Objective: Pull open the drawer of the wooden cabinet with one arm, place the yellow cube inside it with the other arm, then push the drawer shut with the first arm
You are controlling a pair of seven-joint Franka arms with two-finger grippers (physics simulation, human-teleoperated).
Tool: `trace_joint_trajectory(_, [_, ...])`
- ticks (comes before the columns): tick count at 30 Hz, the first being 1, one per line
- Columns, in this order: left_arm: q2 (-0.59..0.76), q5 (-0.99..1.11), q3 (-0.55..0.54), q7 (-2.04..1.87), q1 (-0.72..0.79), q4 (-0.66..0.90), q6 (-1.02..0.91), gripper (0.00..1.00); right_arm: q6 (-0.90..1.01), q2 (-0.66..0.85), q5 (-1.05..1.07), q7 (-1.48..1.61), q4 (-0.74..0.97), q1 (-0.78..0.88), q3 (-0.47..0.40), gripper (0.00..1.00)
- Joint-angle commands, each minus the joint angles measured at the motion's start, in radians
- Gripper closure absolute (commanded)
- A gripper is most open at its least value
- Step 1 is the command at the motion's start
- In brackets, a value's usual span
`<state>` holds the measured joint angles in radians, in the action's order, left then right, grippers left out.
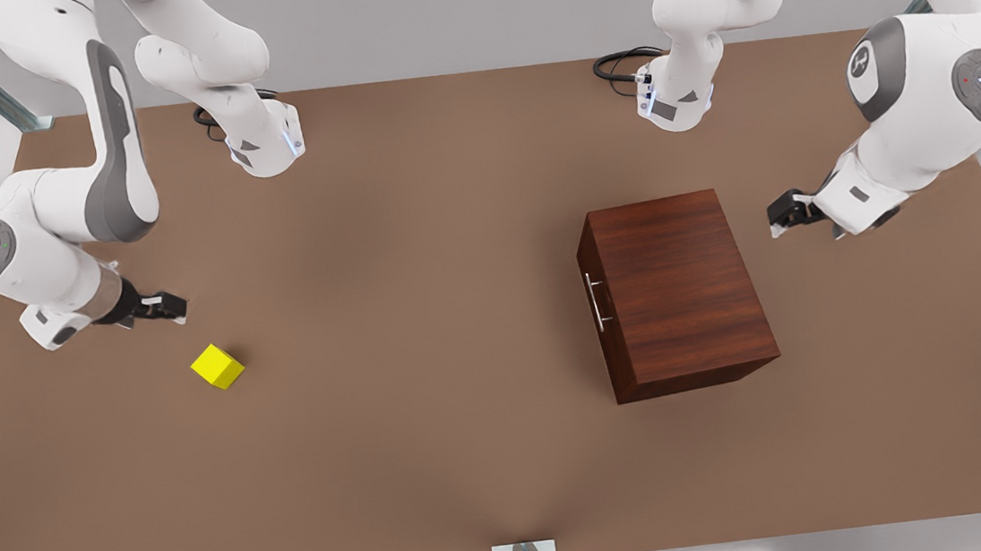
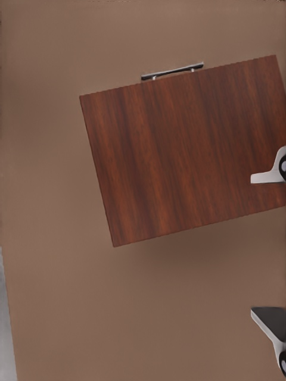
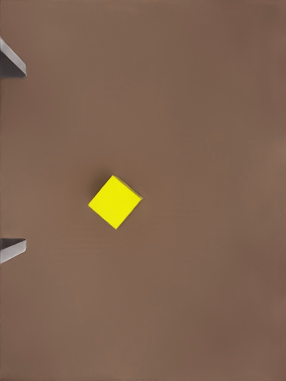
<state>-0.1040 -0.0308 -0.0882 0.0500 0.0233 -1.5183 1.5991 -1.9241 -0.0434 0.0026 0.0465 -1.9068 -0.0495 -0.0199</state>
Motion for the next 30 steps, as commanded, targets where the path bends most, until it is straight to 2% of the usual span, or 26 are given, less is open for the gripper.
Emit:
trace_joint_trajectory(1, [-0.002,-0.001,0.001,-0.073,0.021,0.001,0.078,0.0,-0.15,-0.013,-0.004,0.029,0.017,-0.021,-0.002,0.0])
trace_joint_trajectory(4, [-0.014,0.057,-0.002,-0.058,0.035,-0.034,0.084,0.0,-0.15,-0.029,-0.004,0.03,0.02,-0.016,0.005,0.0])
trace_joint_trajectory(5, [-0.029,0.06,-0.008,-0.018,0.105,-0.002,0.076,0.0,-0.15,-0.032,-0.004,0.029,0.022,-0.018,0.003,0.0])
trace_joint_trajectory(9, [-0.298,0.072,-0.008,-0.459,0.363,0.302,0.033,0.0,-0.115,-0.029,-0.004,0.024,0.022,-0.02,0.003,0.0])
trace_joint_trajectory(12, [-0.404,0.175,-0.008,-0.726,0.507,0.305,0.15,0.0,-0.107,-0.03,-0.018,0.018,0.031,-0.021,0.003,0.0])
trace_joint_trajectory(13, [-0.418,0.175,-0.008,-0.772,0.515,0.308,0.159,0.0,-0.108,-0.032,-0.039,-0.048,0.038,-0.021,0.001,0.0])
trace_joint_trajectory(15, [-0.465,0.216,-0.008,-0.901,0.552,0.302,0.153,0.0,-0.088,-0.053,-0.053,-0.502,0.083,-0.02,0.0,0.0])
trace_joint_trajectory(16, [-0.479,0.193,-0.002,-1.013,0.544,0.294,0.162,0.0,-0.076,-0.065,-0.047,-0.569,0.097,-0.024,-0.005,0.0])
trace_joint_trajectory(17, [-0.484,0.115,0.001,-1.136,0.526,0.285,0.223,0.0,-0.038,-0.065,-0.056,-0.567,0.097,-0.021,-0.015,0.0])
trace_joint_trajectory(19, [-0.485,0.127,0.005,-1.225,0.524,0.227,0.278,0.0,-0.038,-0.075,-0.056,-0.583,0.095,-0.026,-0.018,0.0])
trace_joint_trajectory(24, [-0.534,0.287,0.007,-1.271,0.55,0.216,0.28,0.0,-0.036,-0.076,0.016,-0.838,0.097,-0.039,-0.021,0.0])
trace_joint_trajectory(30, [-0.546,0.407,0.007,-1.21,0.58,0.184,0.26,0.0,-0.047,-0.079,0.023,-0.844,0.098,-0.035,-0.018,0.0])
